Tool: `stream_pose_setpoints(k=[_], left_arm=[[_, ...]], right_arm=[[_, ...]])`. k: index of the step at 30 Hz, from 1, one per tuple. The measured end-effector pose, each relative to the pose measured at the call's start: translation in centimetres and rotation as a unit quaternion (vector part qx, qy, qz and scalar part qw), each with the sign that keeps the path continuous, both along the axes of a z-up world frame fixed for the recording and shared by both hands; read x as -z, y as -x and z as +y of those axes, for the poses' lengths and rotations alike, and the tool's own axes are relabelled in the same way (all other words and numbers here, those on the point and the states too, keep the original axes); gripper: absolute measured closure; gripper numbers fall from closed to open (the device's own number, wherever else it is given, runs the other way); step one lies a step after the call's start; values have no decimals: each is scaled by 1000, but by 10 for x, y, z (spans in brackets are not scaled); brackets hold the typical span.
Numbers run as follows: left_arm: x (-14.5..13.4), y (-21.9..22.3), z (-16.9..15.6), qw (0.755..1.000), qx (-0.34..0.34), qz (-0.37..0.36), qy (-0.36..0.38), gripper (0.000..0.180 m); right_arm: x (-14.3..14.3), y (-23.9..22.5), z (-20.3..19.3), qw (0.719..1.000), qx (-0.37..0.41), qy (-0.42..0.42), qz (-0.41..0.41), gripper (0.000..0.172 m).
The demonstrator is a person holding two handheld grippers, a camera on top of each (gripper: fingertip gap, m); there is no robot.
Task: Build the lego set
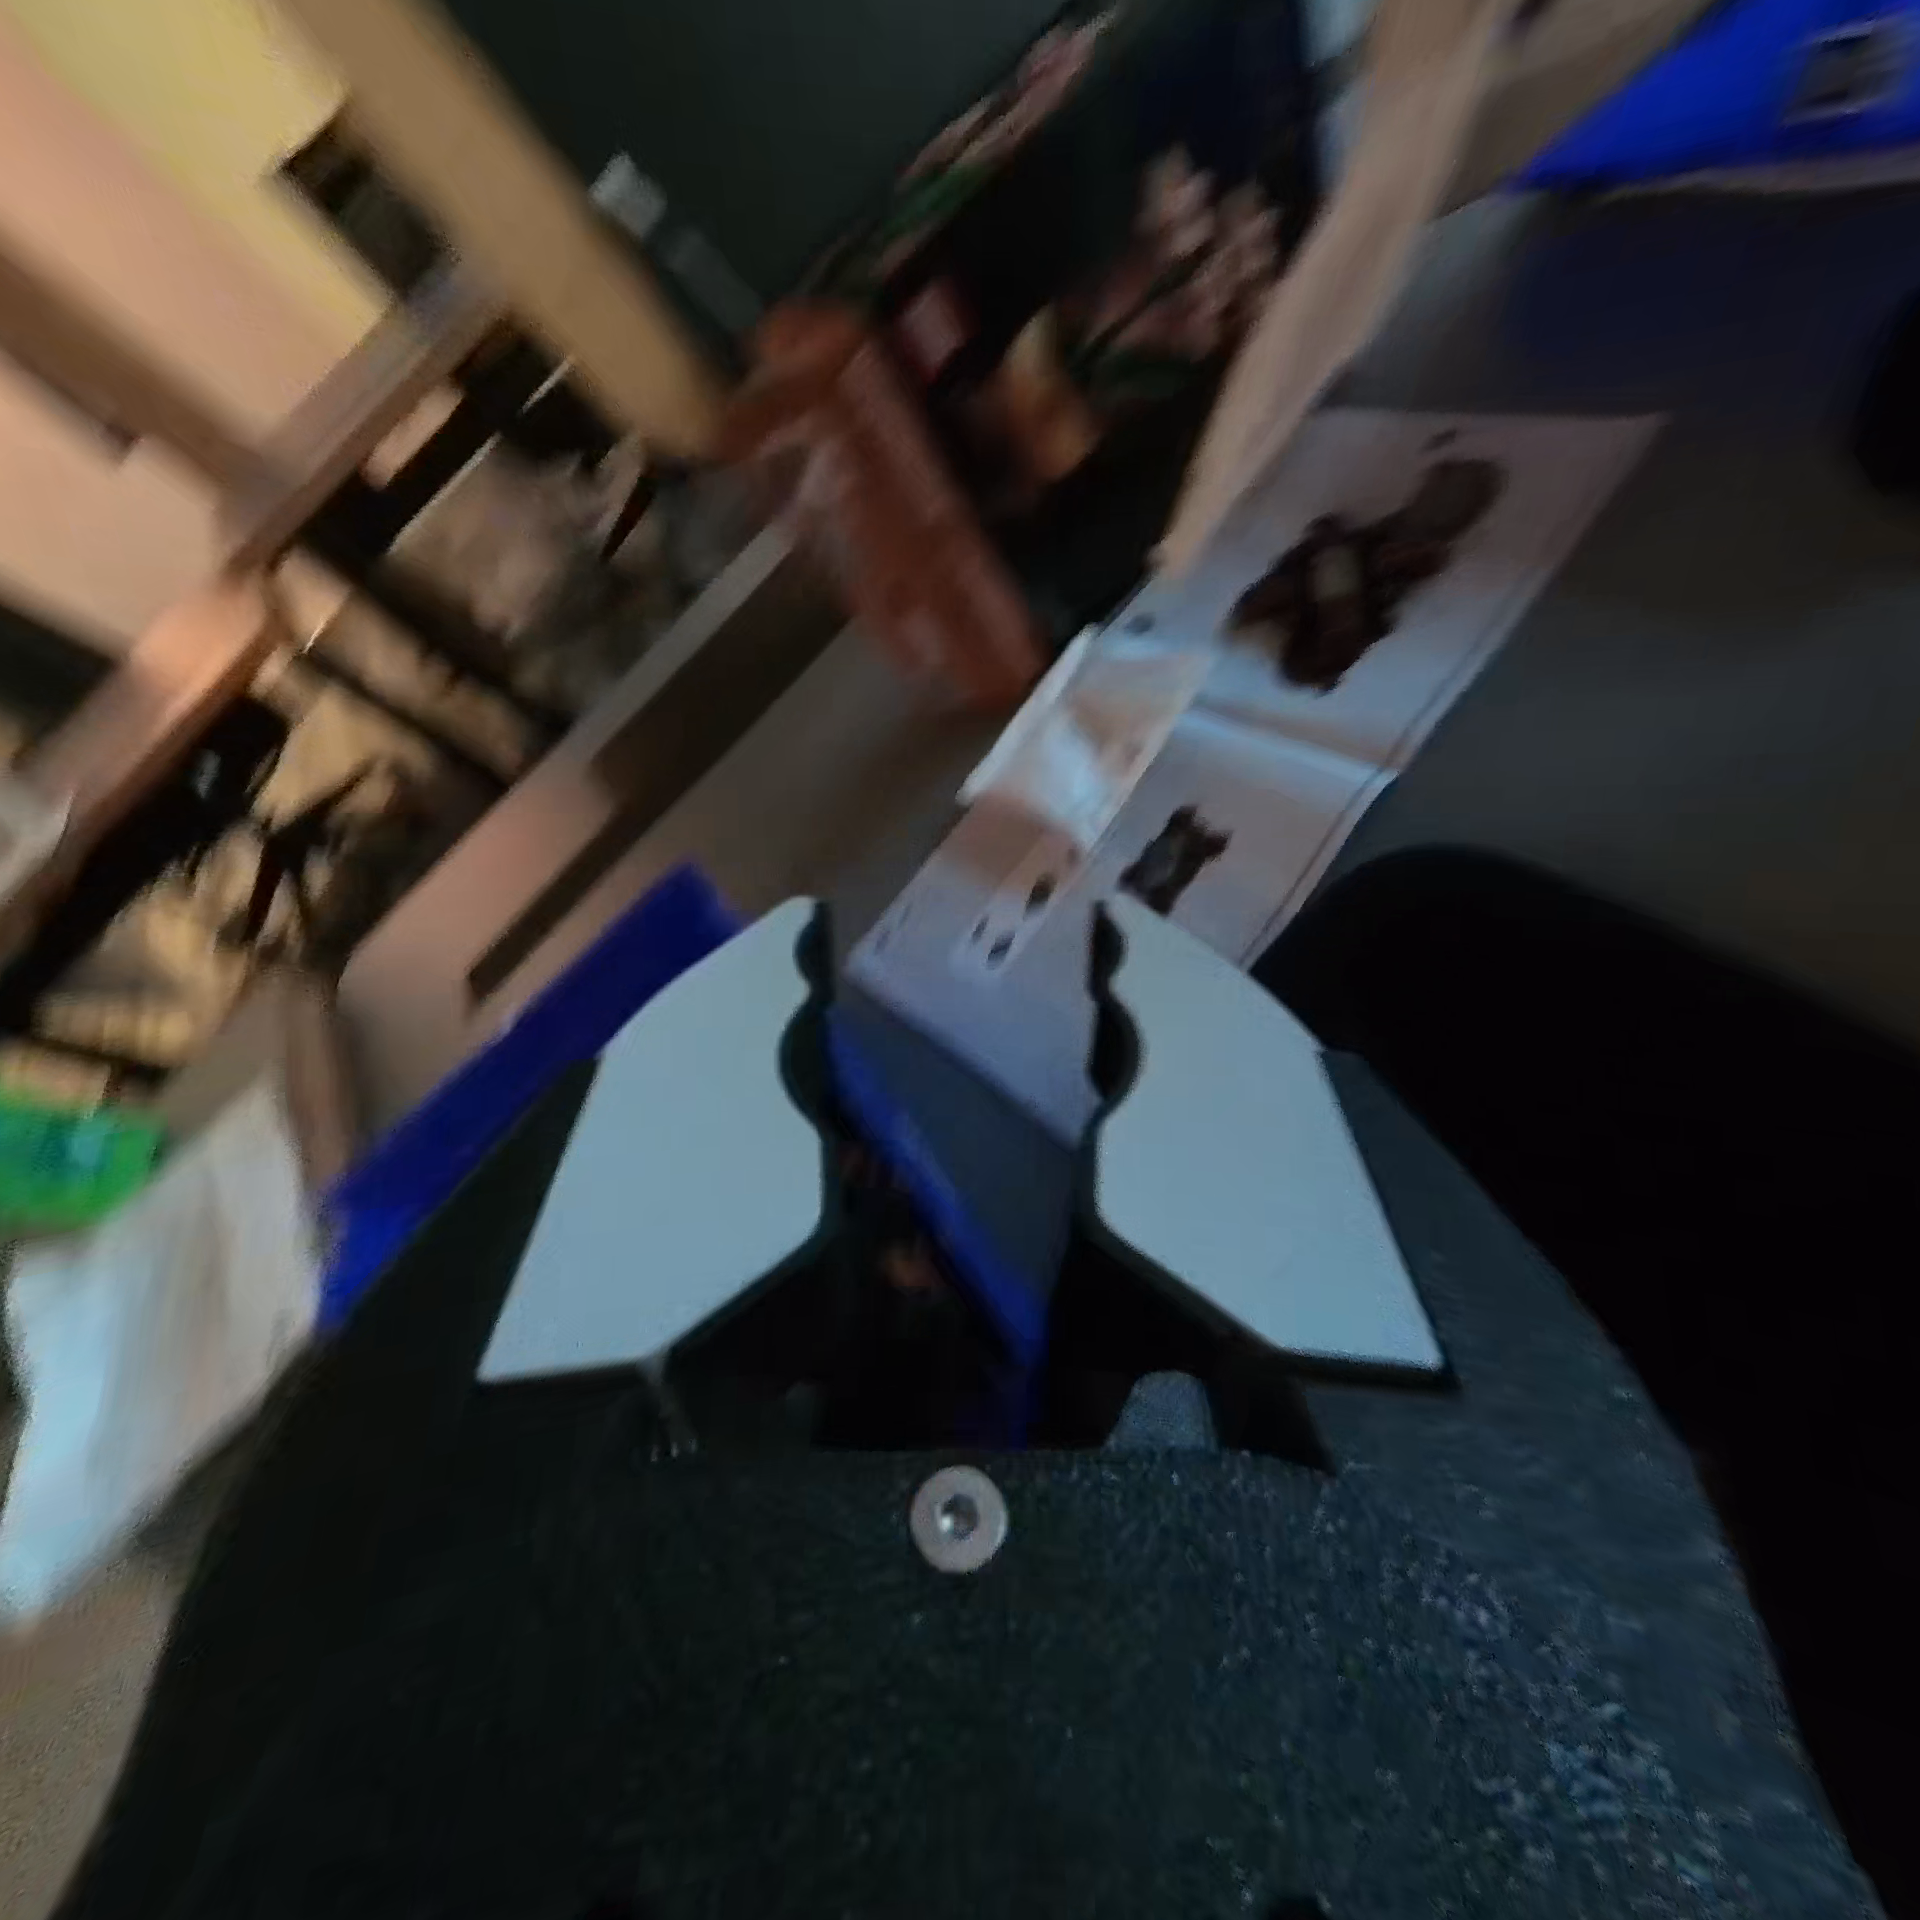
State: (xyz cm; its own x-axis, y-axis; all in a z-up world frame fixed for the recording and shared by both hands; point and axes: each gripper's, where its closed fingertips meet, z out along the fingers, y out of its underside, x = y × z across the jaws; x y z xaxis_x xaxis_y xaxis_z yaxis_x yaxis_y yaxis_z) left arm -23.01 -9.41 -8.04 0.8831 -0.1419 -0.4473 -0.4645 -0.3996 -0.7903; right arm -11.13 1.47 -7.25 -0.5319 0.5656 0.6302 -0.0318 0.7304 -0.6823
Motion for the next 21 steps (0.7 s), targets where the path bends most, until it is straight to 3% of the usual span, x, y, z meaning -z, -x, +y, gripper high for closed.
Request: stream_pose_setpoints(k=[4,9,14,17,21], left_arm=[[14,24,-50,996,-82,-20,27,115],[38,30,-88,987,-150,-35,39,110],[75,29,-97,979,-199,-42,25,123],[96,23,-93,975,-208,-73,20,122],[115,33,-90,970,-237,-57,21,124]], right_arm=[[14,8,-13,1000,-14,-7,-6,172],[26,27,-37,999,-25,-41,15,172],[46,34,-61,997,-43,-63,0,172],[53,36,-69,996,-50,-72,-9,172],[59,38,-75,995,-54,-80,-6,172]])
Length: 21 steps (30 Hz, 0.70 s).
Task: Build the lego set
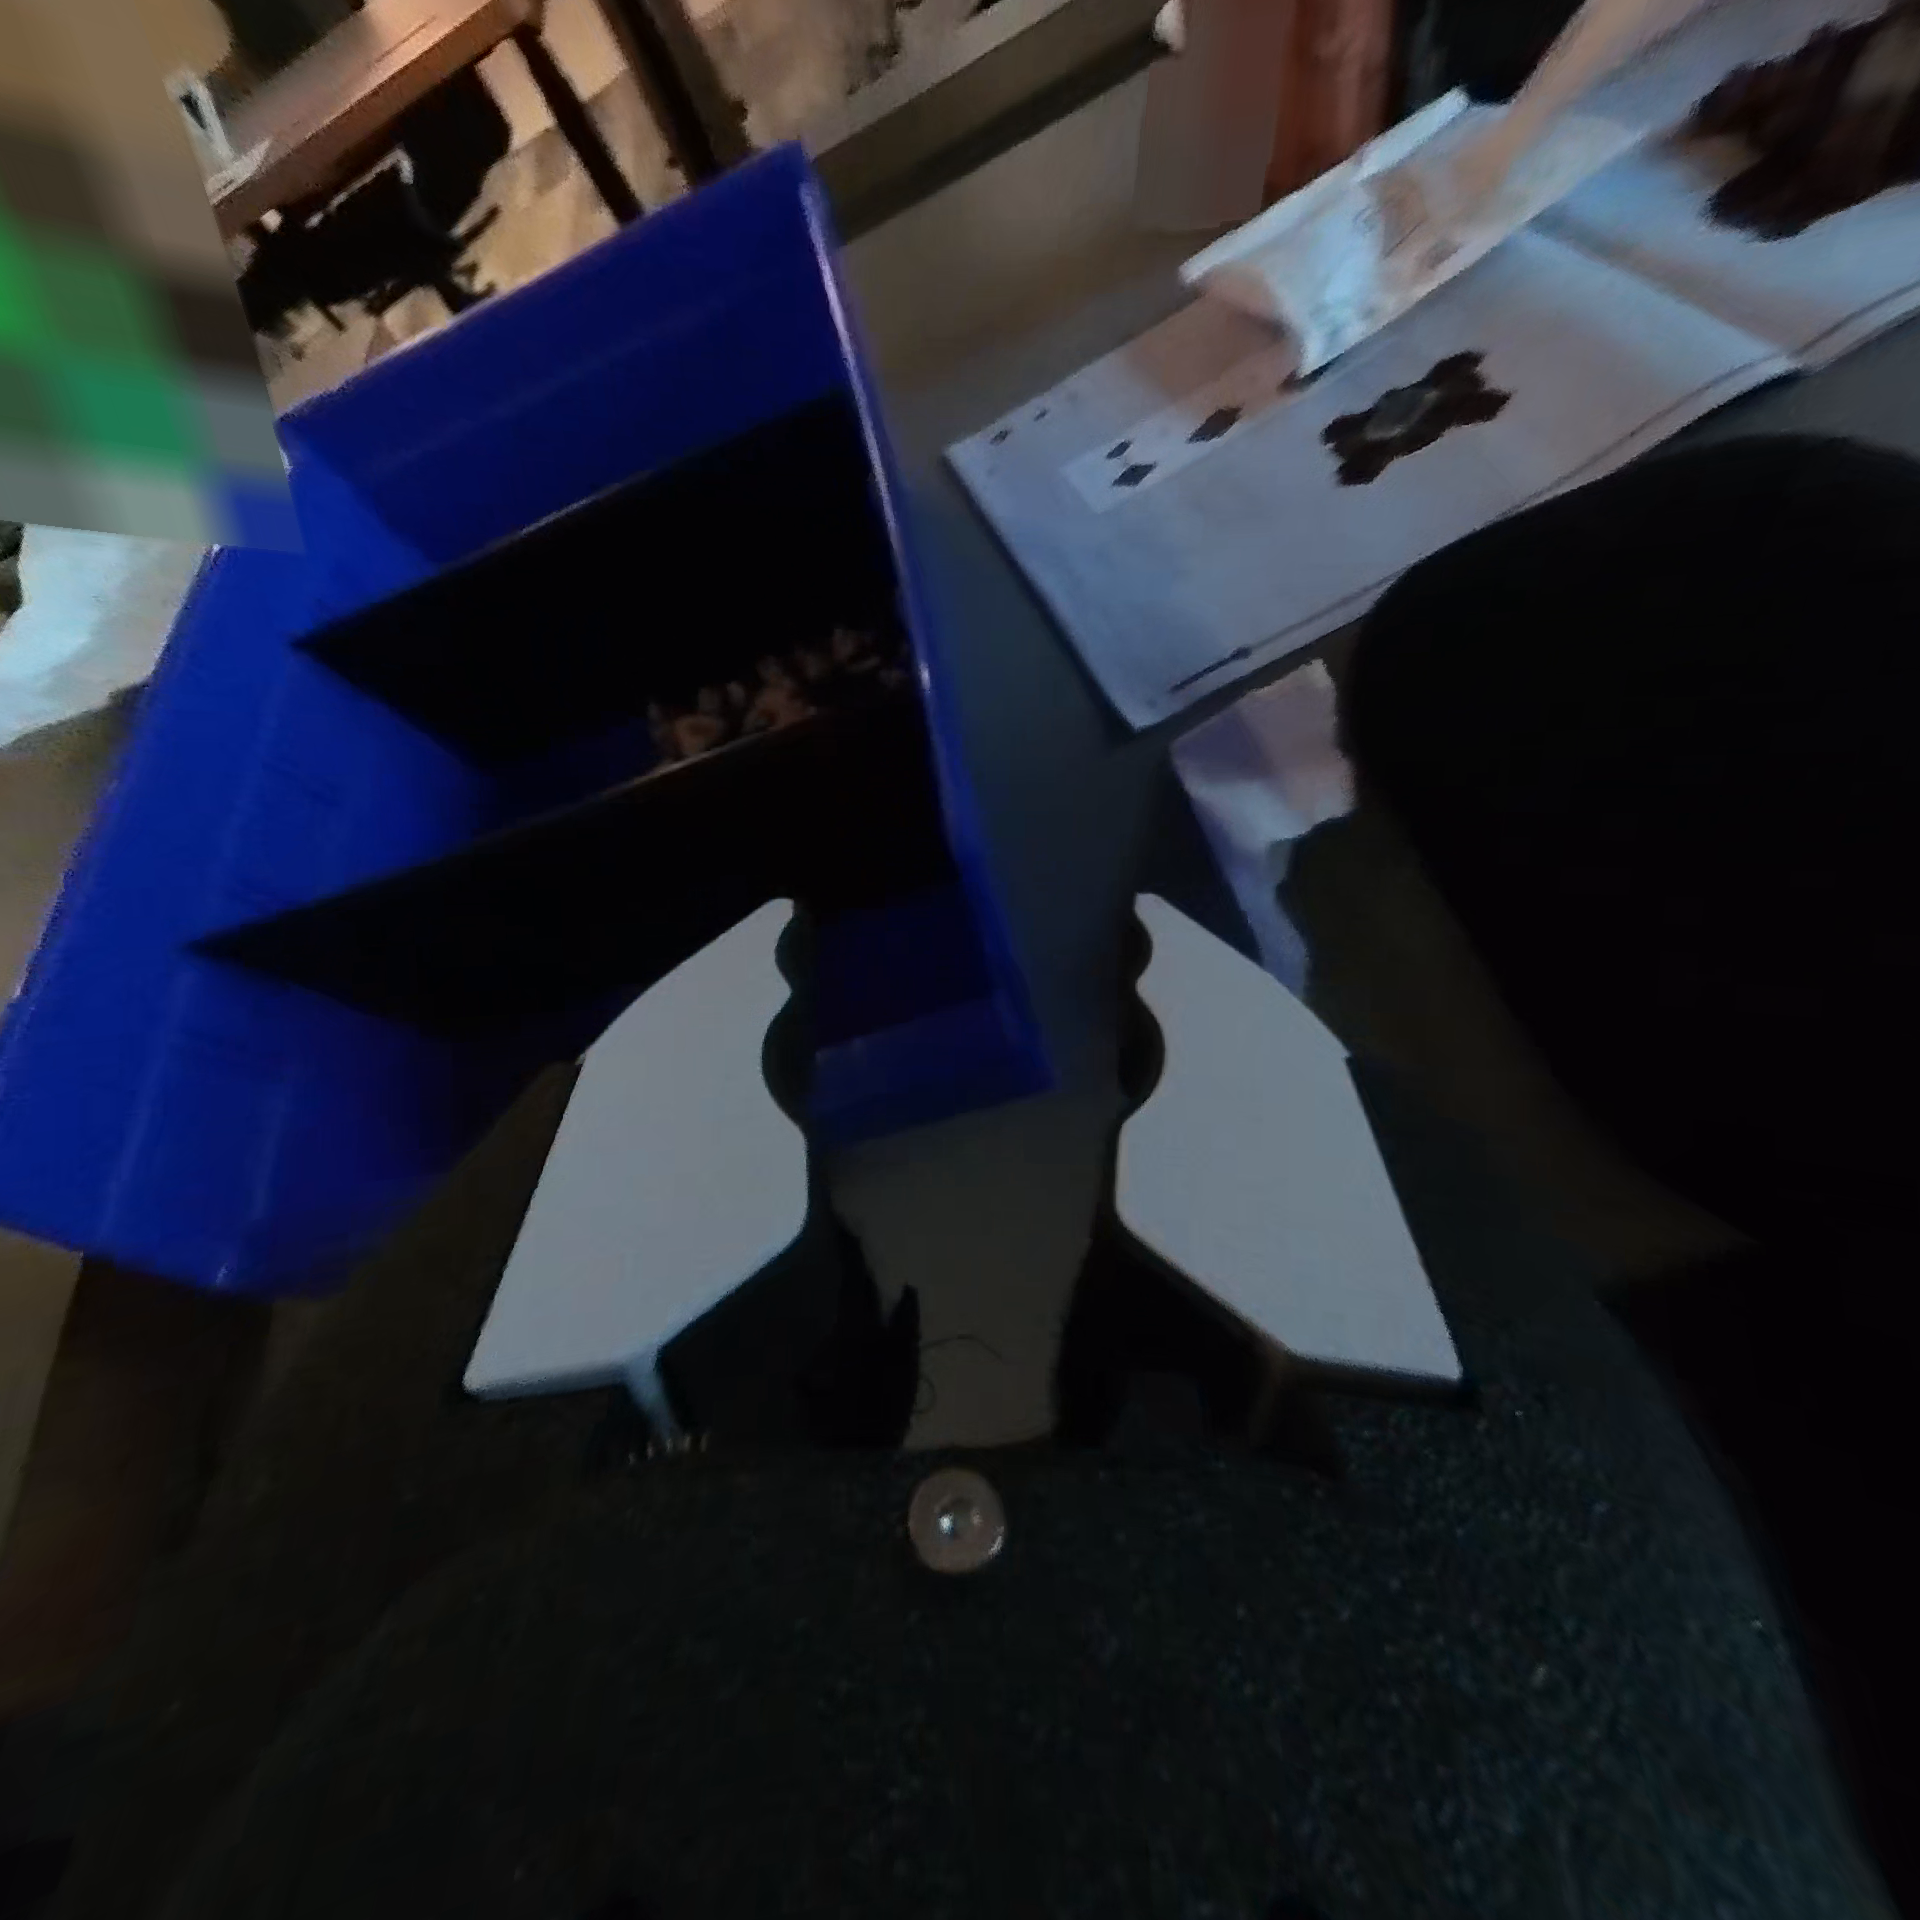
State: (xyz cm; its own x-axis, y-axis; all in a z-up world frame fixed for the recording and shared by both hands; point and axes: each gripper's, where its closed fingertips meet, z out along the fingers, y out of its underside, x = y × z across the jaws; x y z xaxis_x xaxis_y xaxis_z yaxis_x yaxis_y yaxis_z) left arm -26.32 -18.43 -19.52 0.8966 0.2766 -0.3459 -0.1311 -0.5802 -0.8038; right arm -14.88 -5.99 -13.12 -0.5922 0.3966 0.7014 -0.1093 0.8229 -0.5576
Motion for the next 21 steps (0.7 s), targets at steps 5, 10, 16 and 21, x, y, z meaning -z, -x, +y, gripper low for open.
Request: stream_pose_setpoints(k=[5,10,16,21], left_arm=[[1,3,4,1000,-4,-2,-9,126],[-30,-4,4,998,-10,54,-32,129],[-57,-53,29,994,58,56,-68,140],[-45,-77,52,990,110,-3,-89,146]], right_arm=[[7,-2,1,1000,10,-26,3,172],[13,2,29,997,52,-59,14,172],[23,25,60,987,92,-129,39,172],[12,85,126,940,265,-207,64,172]])
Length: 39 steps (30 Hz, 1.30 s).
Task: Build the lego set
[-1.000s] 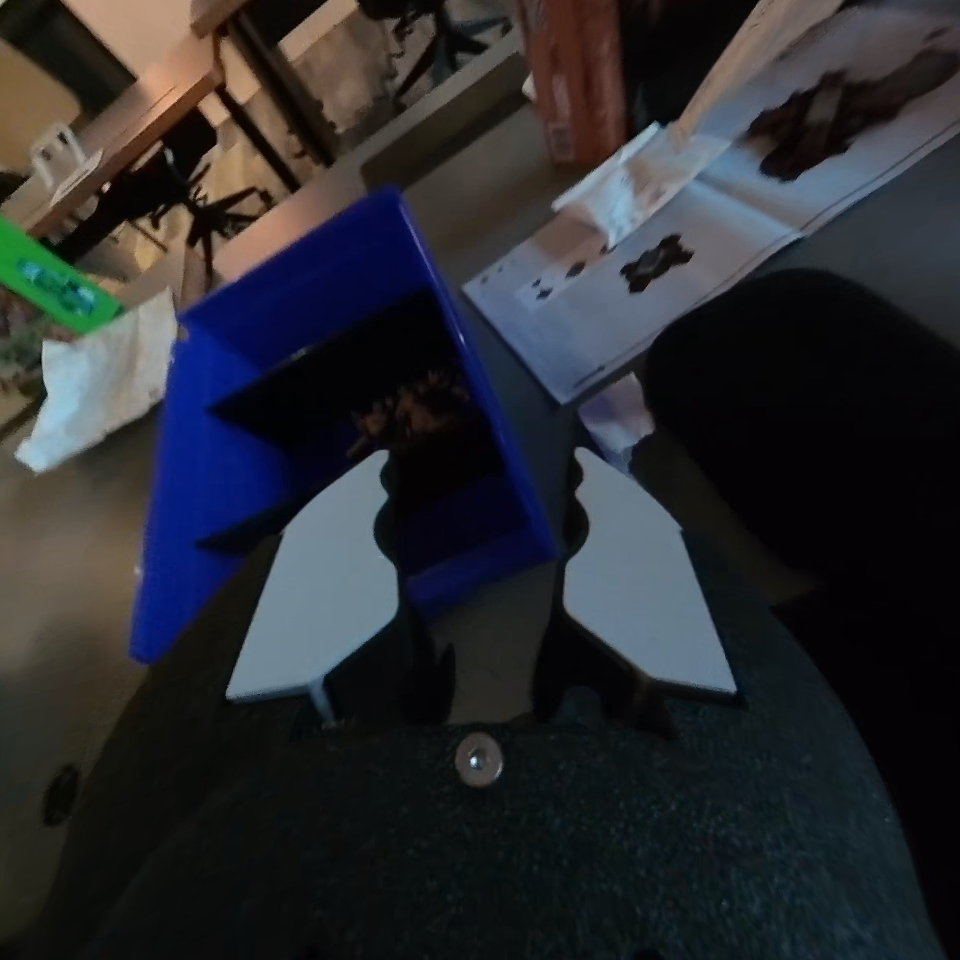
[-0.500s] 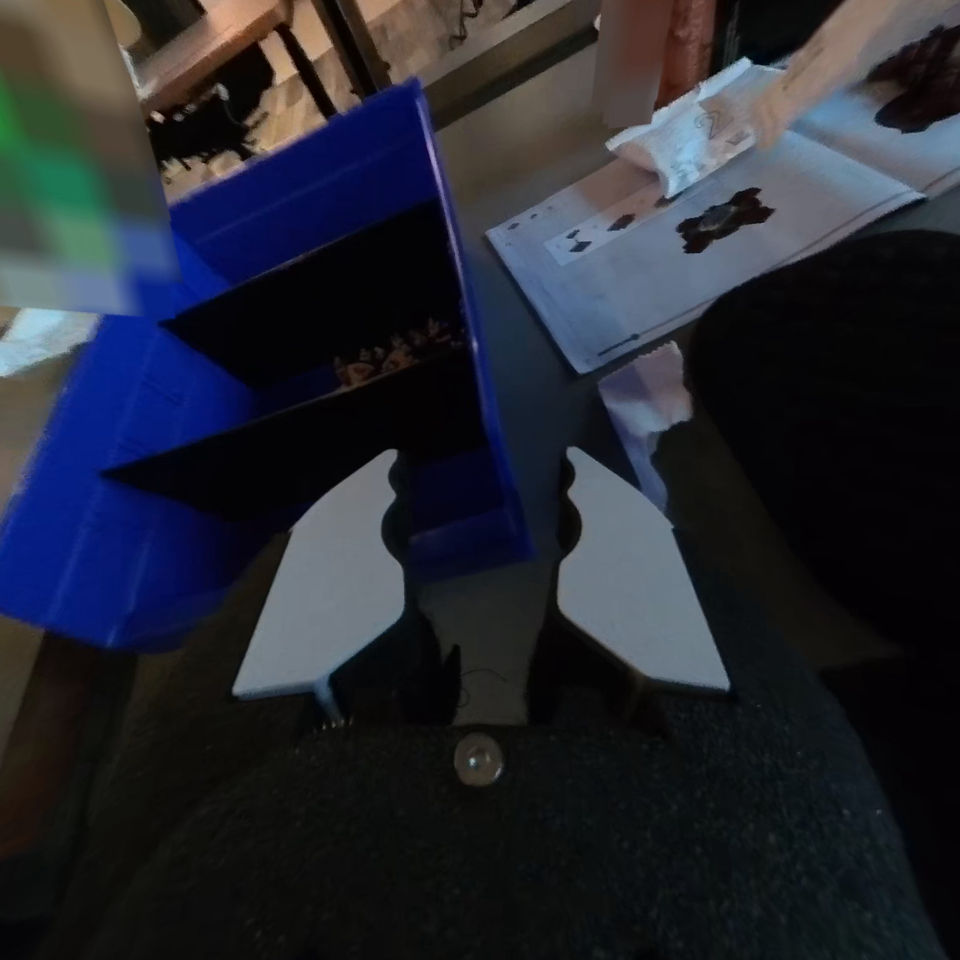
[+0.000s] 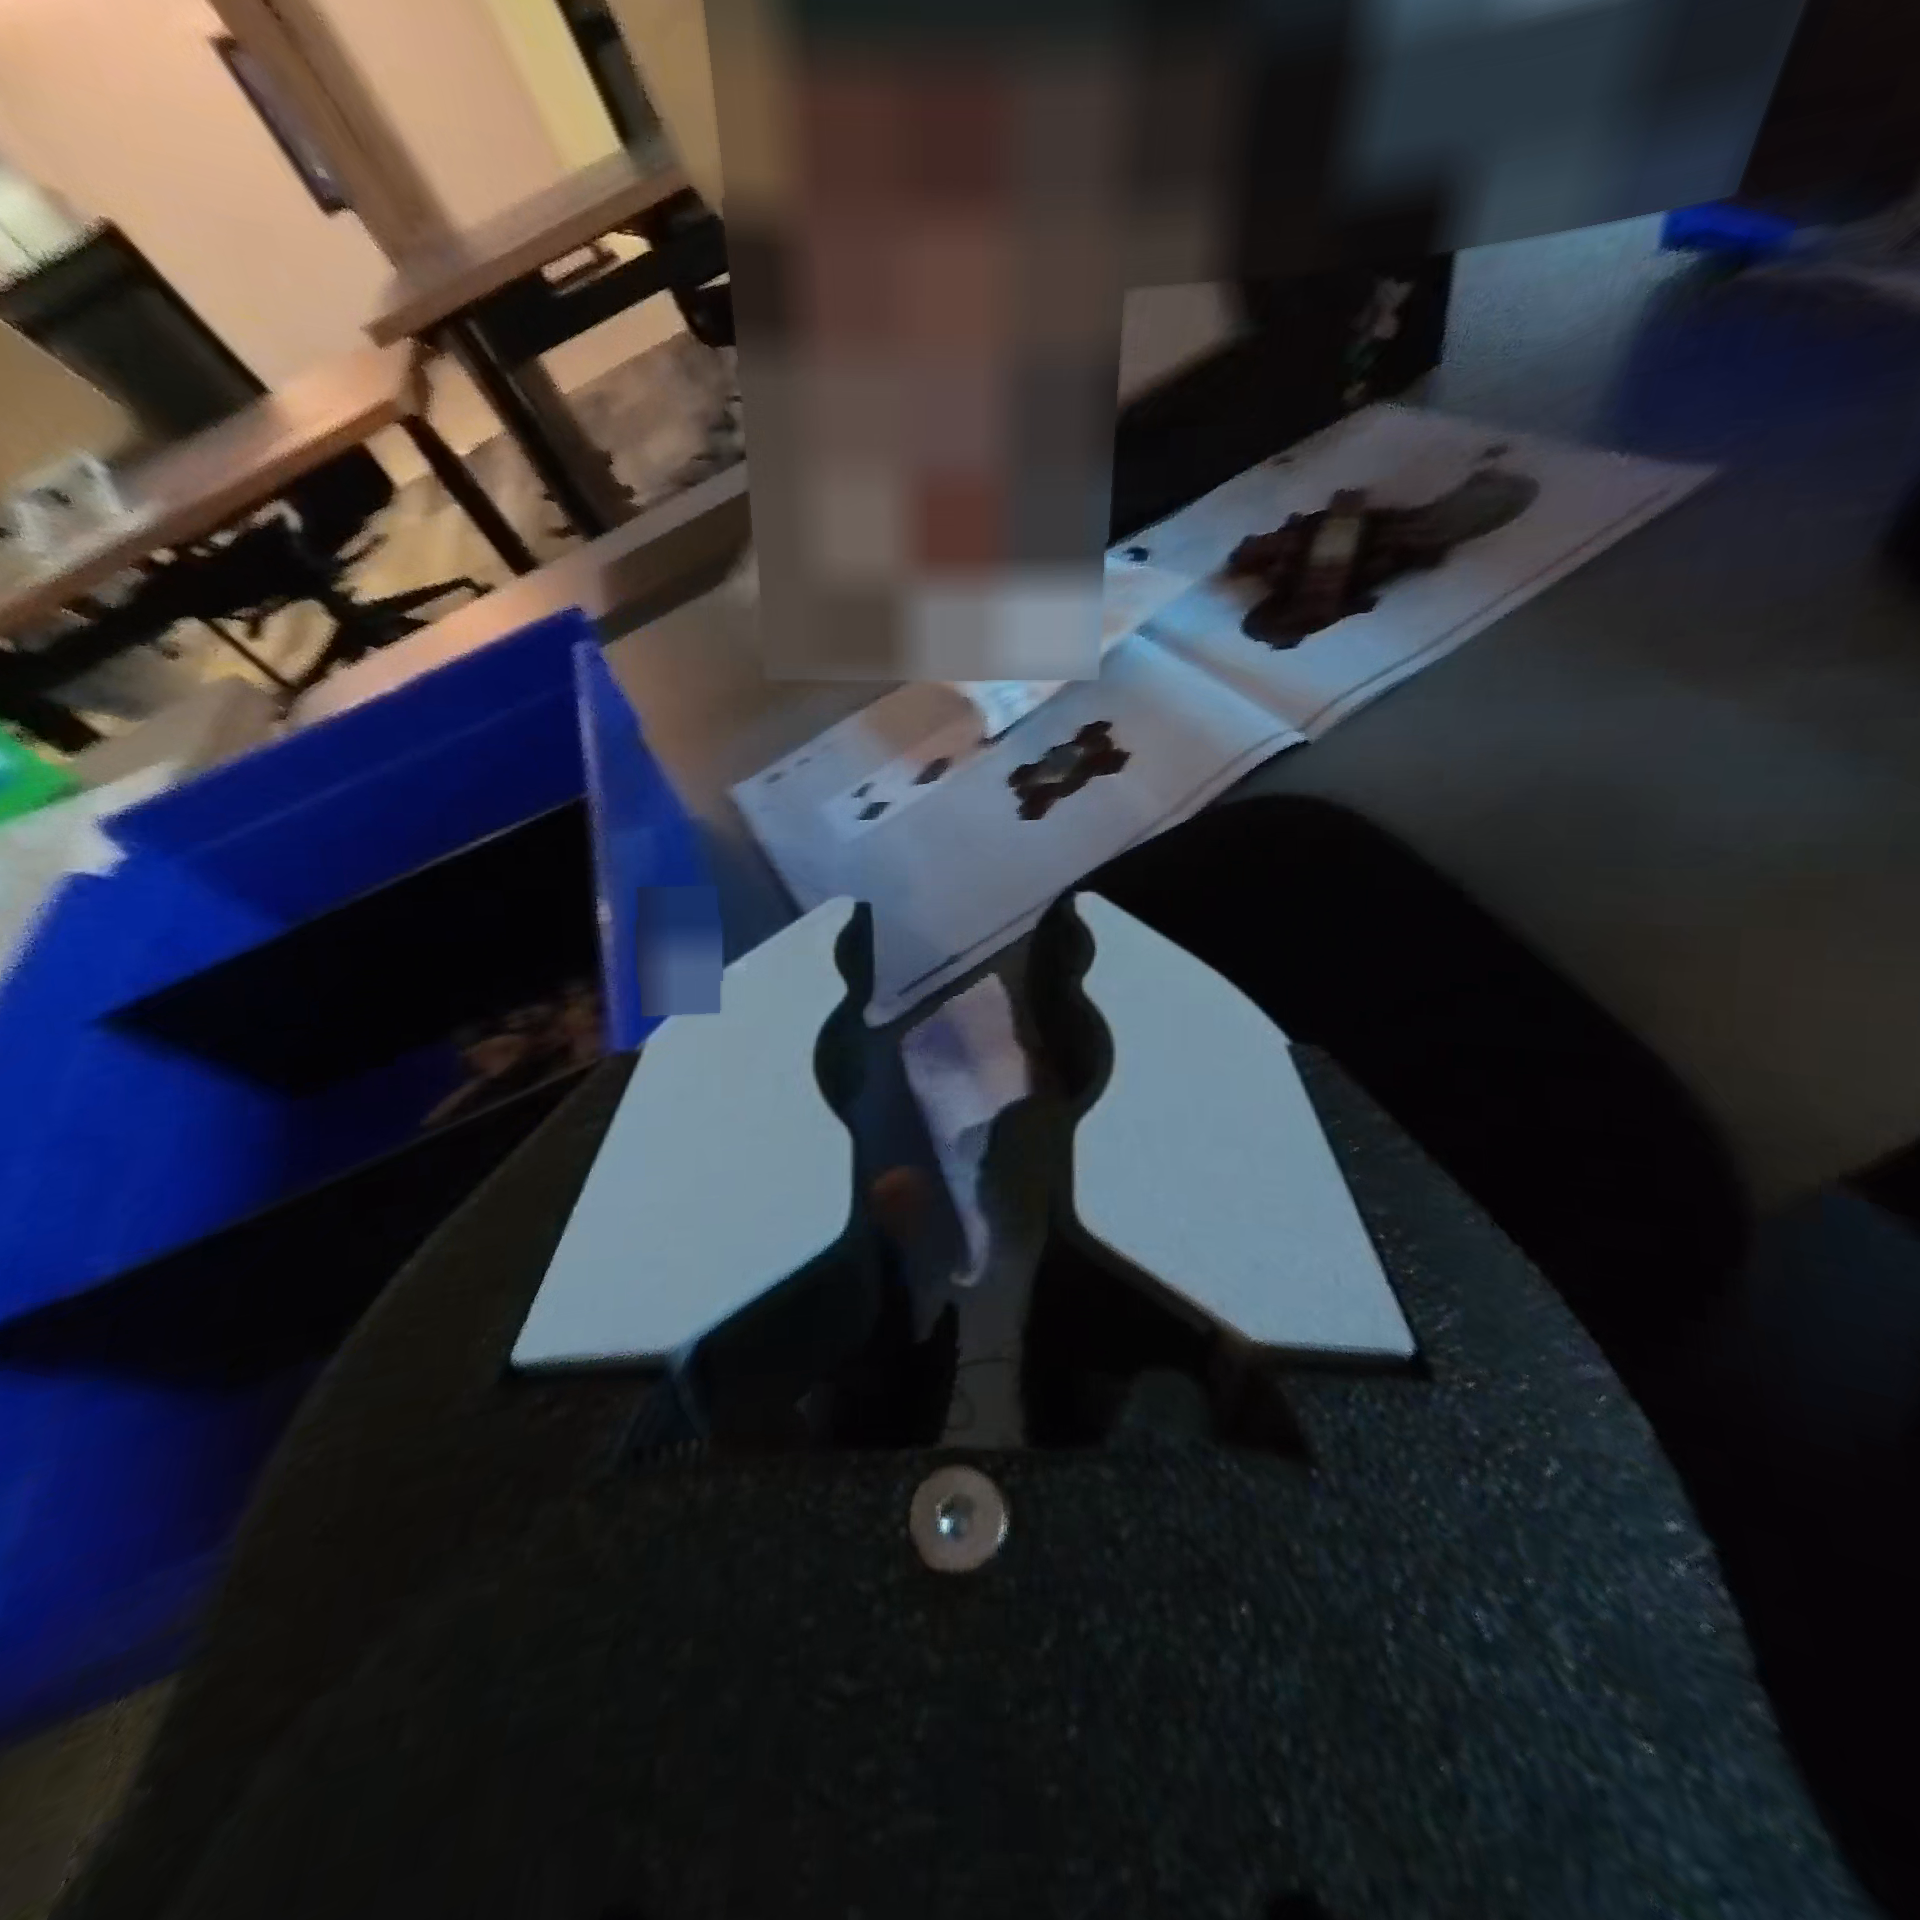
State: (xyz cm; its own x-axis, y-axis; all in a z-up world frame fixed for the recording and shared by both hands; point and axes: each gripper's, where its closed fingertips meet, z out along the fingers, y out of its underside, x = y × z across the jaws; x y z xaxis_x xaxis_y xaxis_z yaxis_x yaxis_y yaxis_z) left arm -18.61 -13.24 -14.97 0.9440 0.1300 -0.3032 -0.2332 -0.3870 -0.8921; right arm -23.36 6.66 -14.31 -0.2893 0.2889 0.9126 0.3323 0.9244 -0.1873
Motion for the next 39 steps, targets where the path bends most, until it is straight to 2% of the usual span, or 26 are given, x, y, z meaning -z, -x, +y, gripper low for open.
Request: stream_pose_setpoints(k=[3,5,7,9,11,13,16,19,22,26,30,32,34,39], left_arm=[[2,-2,2,1000,8,2,-11,147],[-1,-4,0,1000,14,3,-27,147],[-3,-6,-3,999,22,-14,-40,147],[-4,-5,-8,998,33,-24,-48,148],[-8,4,-16,998,21,-16,-57,148],[-11,13,-27,998,9,-9,-60,148],[-18,32,-45,997,-21,0,-70,147],[-22,50,-62,995,-50,0,-82,147],[-23,66,-75,994,-72,-4,-87,147],[-18,83,-83,993,-89,-5,-75,147],[-20,87,-84,993,-91,6,-68,147],[-23,85,-84,994,-87,8,-71,147],[-25,84,-84,993,-87,7,-76,147],[-29,73,-78,994,-71,-11,-84,149]], right_arm=[[-15,32,21,992,91,81,44,172],[-34,55,18,975,106,184,71,172],[-52,84,10,959,105,256,59,172],[-67,122,-5,954,57,291,38,172],[-69,161,-19,963,-36,265,12,172],[-52,194,-25,960,-87,264,-30,172],[-20,240,-8,958,-79,270,-58,172],[21,262,-5,955,-95,262,-102,172],[54,272,-5,955,-117,239,-131,172],[78,272,-16,943,-150,250,-163,168],[97,254,-19,927,-161,248,-232,140],[91,246,-15,923,-153,259,-240,133],[71,240,-7,930,-123,261,-229,125],[-25,196,11,963,-6,251,-104,131]])
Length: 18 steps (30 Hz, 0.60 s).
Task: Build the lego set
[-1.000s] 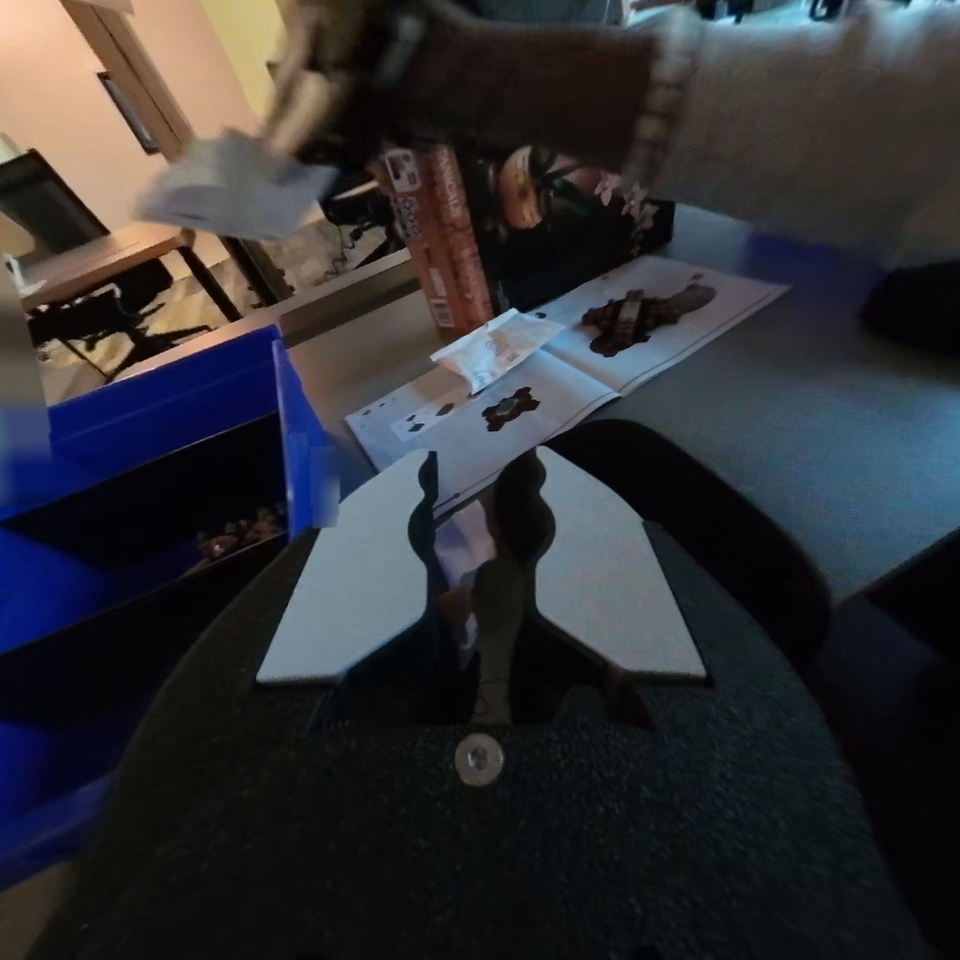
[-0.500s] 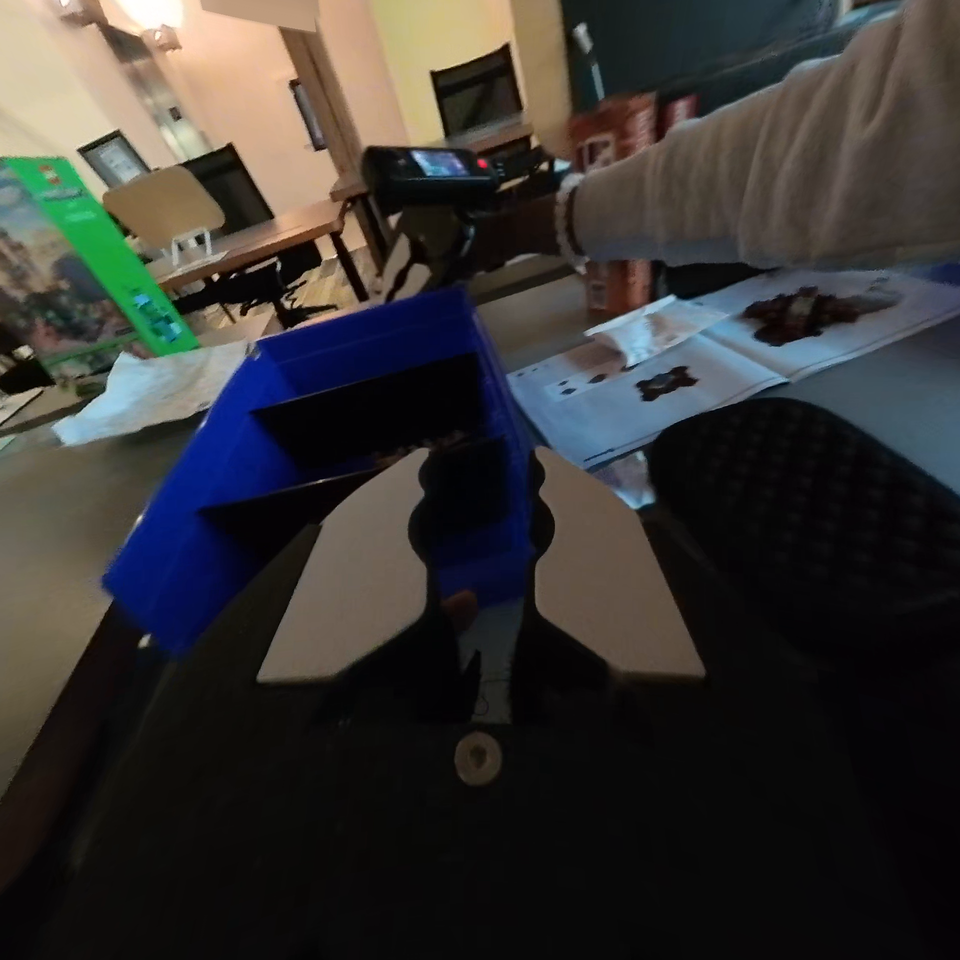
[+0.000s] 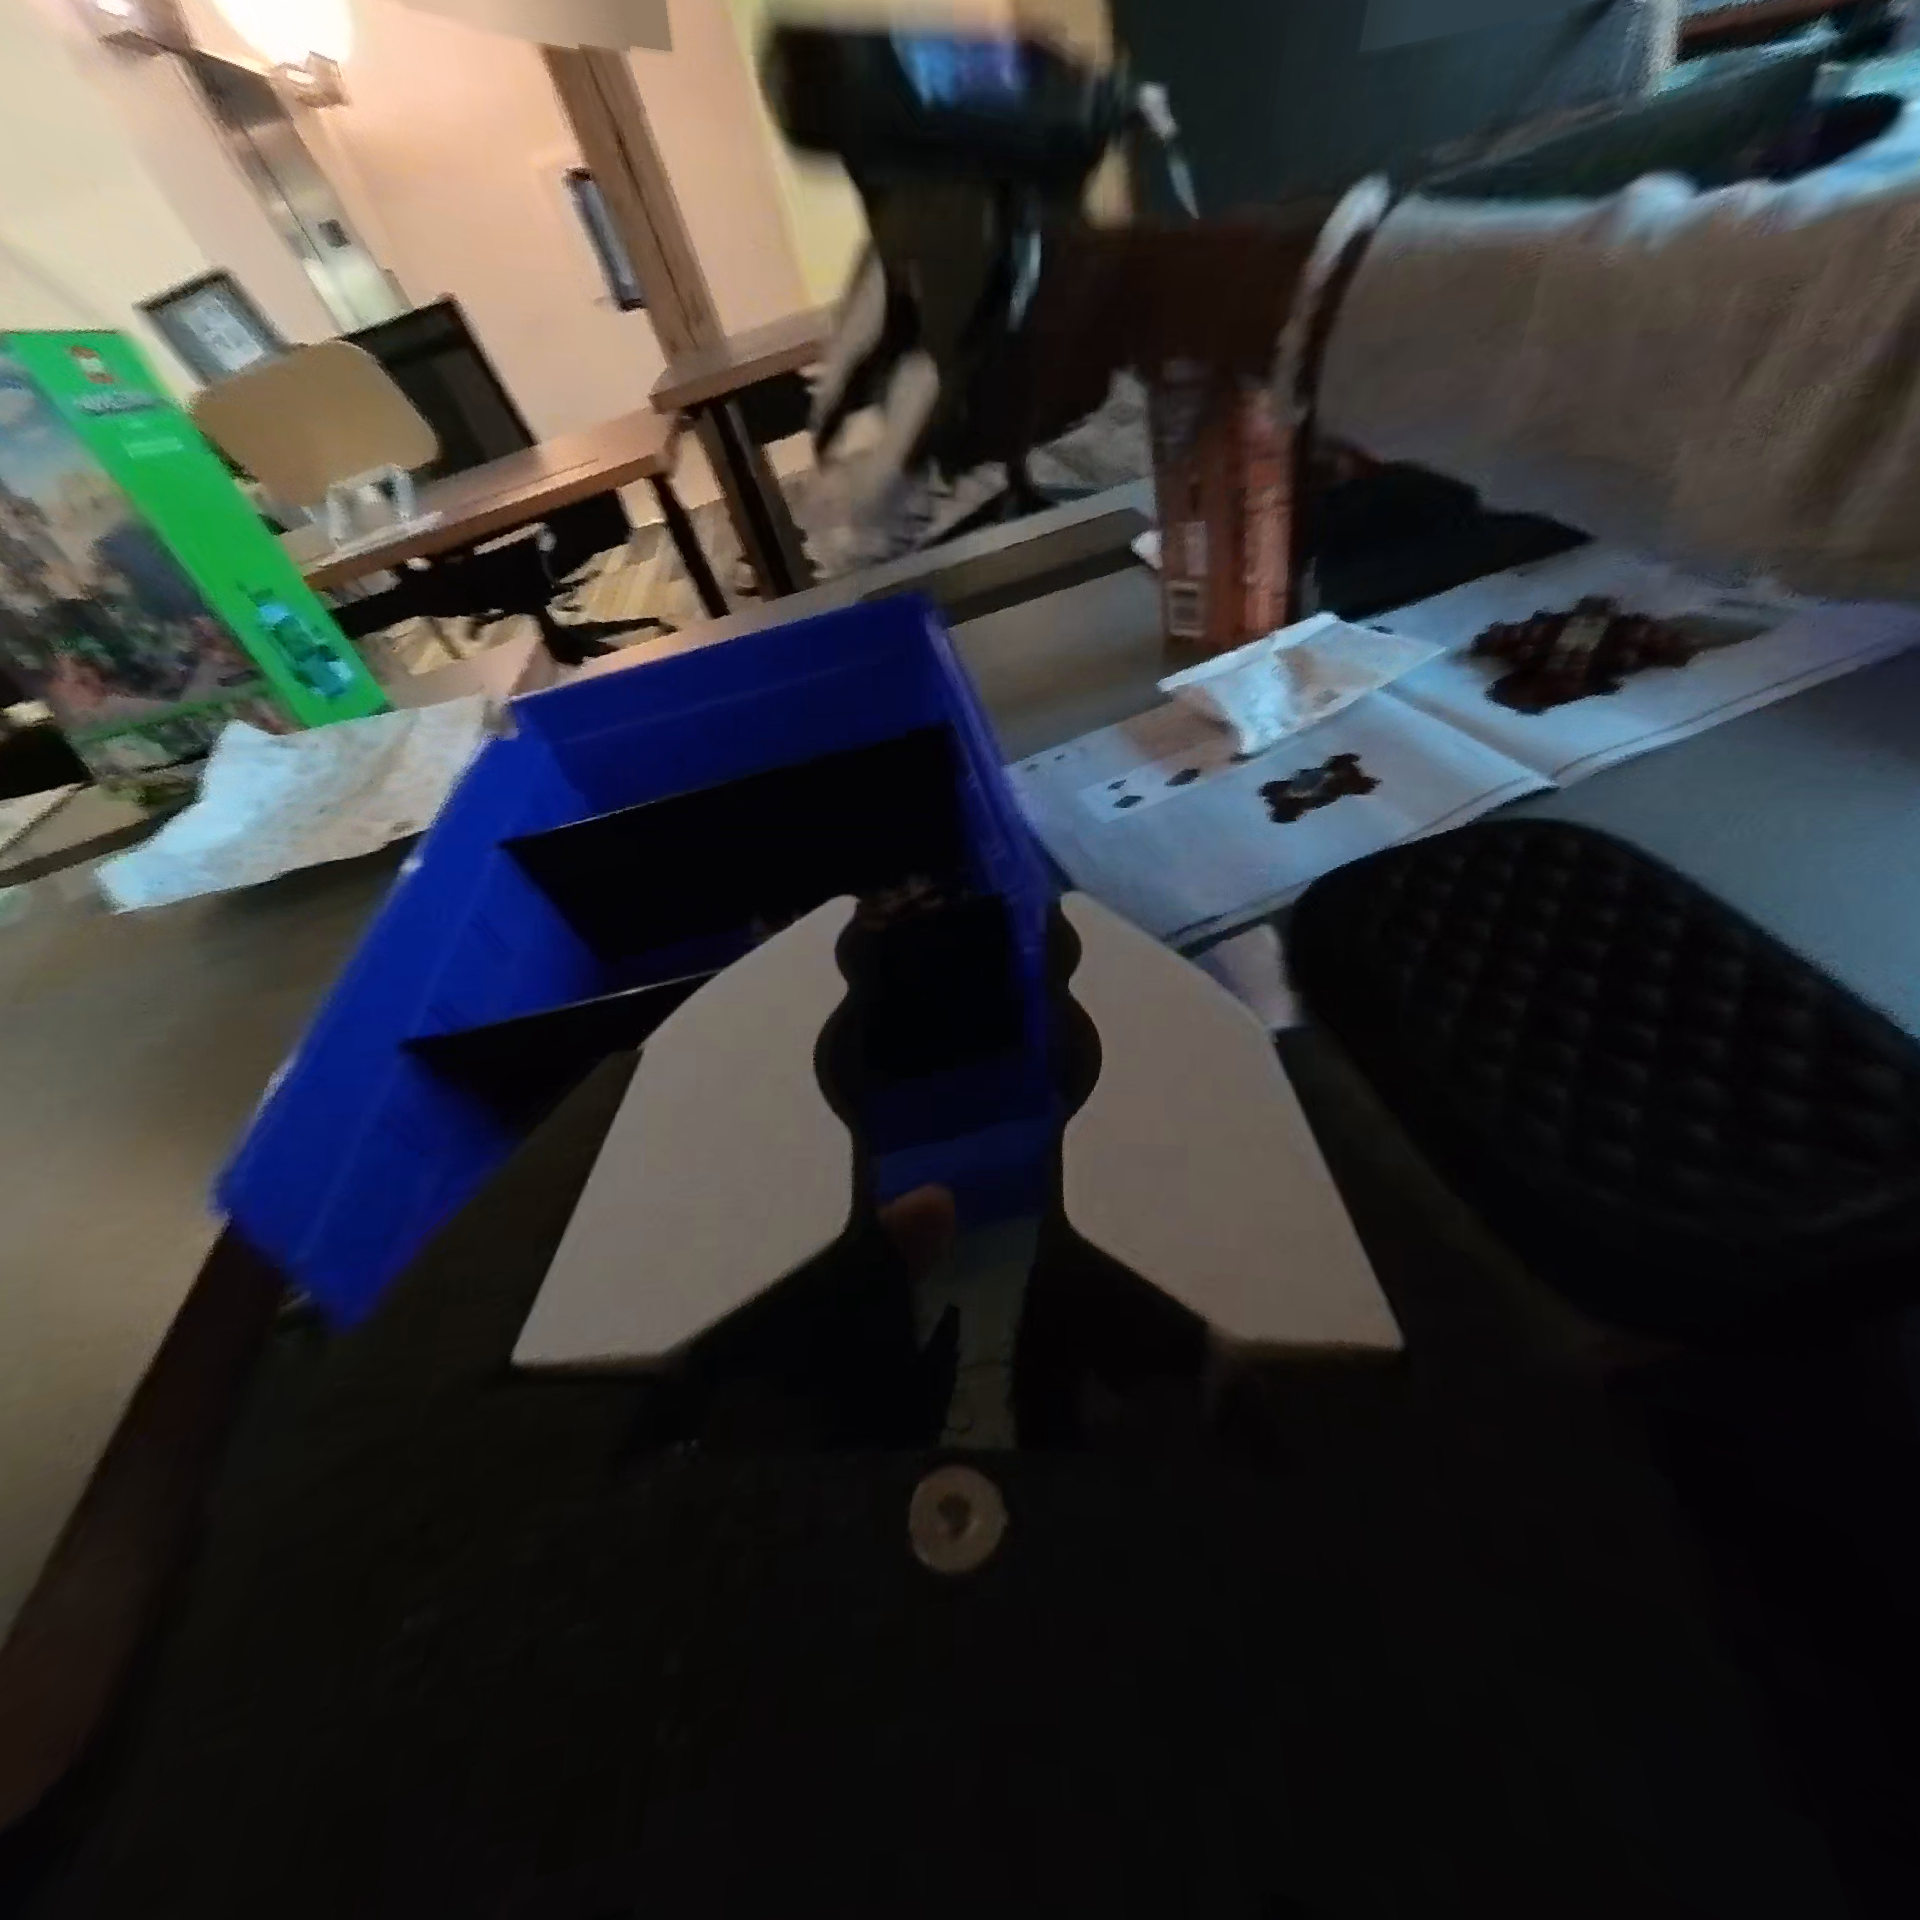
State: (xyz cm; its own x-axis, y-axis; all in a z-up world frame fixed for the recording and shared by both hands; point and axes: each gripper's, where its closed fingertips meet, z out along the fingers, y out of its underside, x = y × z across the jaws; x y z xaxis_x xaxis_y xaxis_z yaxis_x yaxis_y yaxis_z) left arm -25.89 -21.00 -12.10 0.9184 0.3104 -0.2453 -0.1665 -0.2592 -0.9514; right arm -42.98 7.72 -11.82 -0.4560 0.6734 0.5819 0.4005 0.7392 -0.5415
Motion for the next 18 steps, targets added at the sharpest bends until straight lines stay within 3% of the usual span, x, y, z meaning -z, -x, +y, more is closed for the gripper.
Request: stream_pose_setpoints(k=[2,4,6,9,12,14,18], left_arm=[[3,-10,7,1000,16,-3,20,147],[10,-22,13,998,36,-11,47,146],[24,-38,21,994,69,-39,75,146],[49,-53,32,988,87,-48,120,146],[56,-66,40,985,98,-36,138,145],[51,-71,43,986,98,-37,129,146],[43,-74,39,989,89,-37,110,147]], right_arm=[[-26,-41,-13,999,24,19,25,134],[-28,-92,-57,996,-48,80,9,131],[0,-149,-110,978,-144,141,-47,133],[70,-209,-150,956,-193,149,-161,132],[109,-222,-161,948,-177,175,-200,135],[113,-219,-168,934,-156,238,-217,145],[131,-218,-169,901,-102,291,-306,140]])
